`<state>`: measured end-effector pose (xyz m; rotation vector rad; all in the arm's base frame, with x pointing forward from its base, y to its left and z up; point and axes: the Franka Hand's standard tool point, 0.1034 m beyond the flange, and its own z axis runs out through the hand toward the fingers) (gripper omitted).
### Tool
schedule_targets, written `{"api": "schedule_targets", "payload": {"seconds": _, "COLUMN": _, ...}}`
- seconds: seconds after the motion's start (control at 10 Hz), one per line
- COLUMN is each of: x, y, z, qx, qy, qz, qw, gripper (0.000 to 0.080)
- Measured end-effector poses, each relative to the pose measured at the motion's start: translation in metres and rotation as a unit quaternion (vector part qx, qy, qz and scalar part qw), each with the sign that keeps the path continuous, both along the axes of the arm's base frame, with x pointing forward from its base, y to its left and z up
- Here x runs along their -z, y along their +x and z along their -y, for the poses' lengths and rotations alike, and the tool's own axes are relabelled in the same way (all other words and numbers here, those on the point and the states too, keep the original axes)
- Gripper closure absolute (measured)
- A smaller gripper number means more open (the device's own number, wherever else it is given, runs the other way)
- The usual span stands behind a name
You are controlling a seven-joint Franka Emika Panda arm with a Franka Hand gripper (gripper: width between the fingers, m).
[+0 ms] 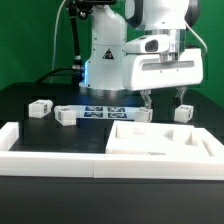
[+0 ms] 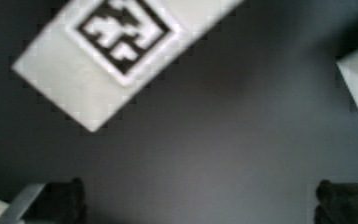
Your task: Assemble one leg
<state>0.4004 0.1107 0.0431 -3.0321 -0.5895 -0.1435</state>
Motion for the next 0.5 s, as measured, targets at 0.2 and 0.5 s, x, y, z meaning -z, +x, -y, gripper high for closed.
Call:
{"api": "schedule_targets", "payload": {"seconds": 0.2, "x": 0.0006, "y": 0.0021, "z": 0.0019, "qx": 0.056, "qy": 0.006, "qz": -0.004, "qw": 0.998, "gripper": 0.0151}}
{"api": "schedule_targets", "payload": {"seconds": 0.5, "x": 0.0009, "y": 0.0012, "z": 0.0012, "qx": 0.169, "qy": 0.018, "qz": -0.013, "qw": 0.985, "gripper": 0.0151}}
